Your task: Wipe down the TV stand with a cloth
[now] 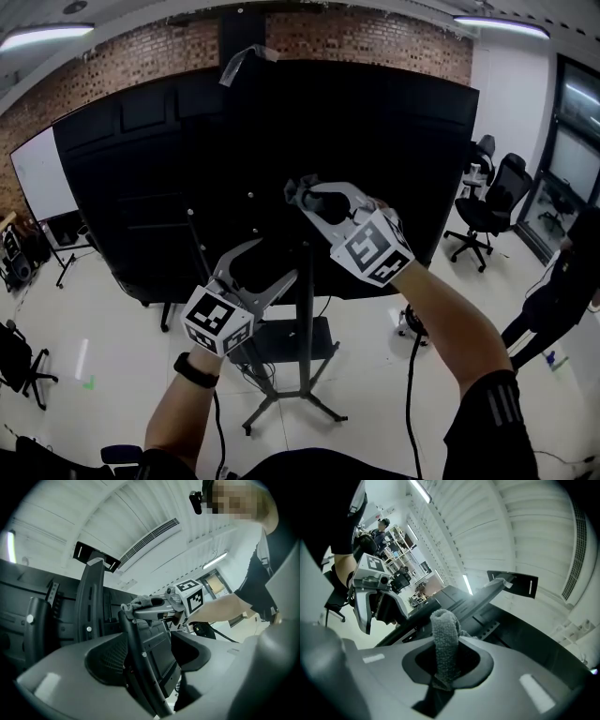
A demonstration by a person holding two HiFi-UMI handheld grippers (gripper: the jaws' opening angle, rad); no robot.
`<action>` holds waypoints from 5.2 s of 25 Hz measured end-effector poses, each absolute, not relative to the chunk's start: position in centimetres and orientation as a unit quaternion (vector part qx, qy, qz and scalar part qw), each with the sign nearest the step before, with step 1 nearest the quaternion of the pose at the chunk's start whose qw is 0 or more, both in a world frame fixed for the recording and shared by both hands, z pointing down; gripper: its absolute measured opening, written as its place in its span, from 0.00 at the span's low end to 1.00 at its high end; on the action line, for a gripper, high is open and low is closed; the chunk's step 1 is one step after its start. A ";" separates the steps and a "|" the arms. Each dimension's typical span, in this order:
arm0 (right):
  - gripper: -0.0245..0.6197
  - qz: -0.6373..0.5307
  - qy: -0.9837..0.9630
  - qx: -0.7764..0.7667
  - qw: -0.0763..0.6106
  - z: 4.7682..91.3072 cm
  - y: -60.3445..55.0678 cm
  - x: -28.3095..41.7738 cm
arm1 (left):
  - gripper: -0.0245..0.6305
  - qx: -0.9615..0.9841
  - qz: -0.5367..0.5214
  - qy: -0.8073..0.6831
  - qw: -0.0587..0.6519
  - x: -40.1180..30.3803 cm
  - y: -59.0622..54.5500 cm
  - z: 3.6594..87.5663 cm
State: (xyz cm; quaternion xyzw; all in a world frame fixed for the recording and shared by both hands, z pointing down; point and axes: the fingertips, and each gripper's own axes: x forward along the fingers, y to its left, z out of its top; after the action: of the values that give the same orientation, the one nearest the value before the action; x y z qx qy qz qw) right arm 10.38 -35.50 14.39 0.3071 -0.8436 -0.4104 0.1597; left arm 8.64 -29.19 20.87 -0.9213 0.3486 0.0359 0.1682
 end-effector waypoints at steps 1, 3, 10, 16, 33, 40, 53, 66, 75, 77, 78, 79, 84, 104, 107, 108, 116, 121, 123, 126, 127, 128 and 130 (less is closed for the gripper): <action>0.11 -0.410 -0.846 0.304 0.156 14.5 -35.5 10.5 | 0.52 -0.921 0.034 0.352 0.166 8.7 -29.3 21.2; 0.11 -0.407 -0.849 0.301 0.151 14.7 -35.5 10.9 | 0.51 -0.919 0.031 0.358 0.162 8.8 -29.5 21.6; 0.11 -0.395 -0.858 0.297 0.141 16.6 -35.9 12.2 | 0.50 -0.917 0.016 0.367 0.153 9.3 -29.4 23.1; 0.11 -0.390 -0.858 0.288 0.169 20.3 -35.8 11.9 | 0.50 -0.918 0.007 0.371 0.143 9.6 -29.3 24.5; 0.11 -0.378 -0.861 0.294 0.170 26.7 -35.3 11.6 | 0.50 -0.926 -0.020 0.363 0.104 9.7 -28.4 30.5; 0.11 -0.391 -0.850 0.298 0.189 29.8 -35.5 11.3 | 0.50 -0.930 -0.027 0.359 0.074 9.8 -29.1 33.8; 0.11 -0.402 -0.842 0.286 0.216 35.9 -35.0 9.9 | 0.50 -0.933 -0.046 0.357 0.019 9.5 -30.8 41.0; 0.11 -0.406 -0.836 0.248 0.275 46.8 -34.9 9.1 | 0.51 -0.933 -0.058 0.353 -0.038 8.9 -32.3 50.0; 0.11 -0.380 -0.840 0.234 0.310 56.4 -34.8 9.6 | 0.51 -0.932 -0.085 0.342 -0.082 9.3 -32.8 58.9; 0.11 -0.366 -0.843 0.228 0.321 59.2 -34.8 9.9 | 0.51 -0.929 -0.094 0.343 -0.098 9.1 -33.1 61.1; 0.11 -0.359 -0.845 0.225 0.326 60.8 -34.8 10.2 | 0.51 -0.928 -0.097 0.344 -0.108 9.1 -33.1 62.2; 0.11 -0.351 -0.847 0.222 0.331 62.5 -34.7 10.5 | 0.51 -0.926 -0.099 0.345 -0.116 9.0 -33.1 63.4; 0.11 -0.306 -0.855 0.219 0.358 69.0 -34.7 11.2 | 0.51 -0.920 -0.122 0.343 -0.144 8.9 -33.0 68.9; 0.11 -0.205 -0.856 0.204 0.429 91.0 -35.2 9.9 | 0.52 -0.905 -0.170 0.321 -0.220 8.7 -32.7 88.3; 0.11 -0.192 -0.852 0.209 0.441 93.2 -35.2 9.7 | 0.52 -0.903 -0.175 0.319 -0.228 8.2 -32.5 90.5; 0.11 -0.190 -0.849 0.210 0.446 94.1 -35.3 9.7 | 0.52 -0.902 -0.177 0.319 -0.231 8.1 -32.5 91.2; 0.11 -0.147 -0.841 0.220 0.472 97.2 -34.9 9.4 | 0.53 -0.906 -0.182 0.308 -0.228 7.4 -32.0 92.7; 0.11 -0.129 -0.860 0.241 0.431 92.2 -32.9 7.9 | 0.53 -0.913 -0.159 0.305 -0.220 5.7 -29.5 88.7; 0.11 -0.109 -0.874 0.257 0.398 88.6 -31.4 7.2 | 0.53 -0.916 -0.156 0.299 -0.218 4.7 -27.9 86.3; 0.11 -0.072 -0.891 0.287 0.343 83.1 -29.1 6.0 | 0.53 -0.921 -0.138 0.305 -0.200 2.7 -26.1 81.9; 0.11 -0.060 -0.897 0.296 0.324 81.0 -28.2 5.5 | 0.53 -0.923 -0.131 0.307 -0.194 2.0 -25.2 80.3; 0.11 -0.047 -0.903 0.303 0.302 78.8 -27.1 4.9 | 0.53 -0.925 -0.127 0.305 -0.190 1.6 -24.1 78.7; 0.11 -0.016 -0.916 0.308 0.258 74.6 -25.0 3.7 | 0.53 -0.930 -0.119 0.294 -0.183 1.0 -21.8 75.5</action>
State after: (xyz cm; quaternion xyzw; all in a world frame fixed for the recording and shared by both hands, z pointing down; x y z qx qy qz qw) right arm 3.68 -25.03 74.63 0.3077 -0.9157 -0.0160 0.2582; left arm 1.02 -21.80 75.46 -0.9304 0.2943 -0.1187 -0.1833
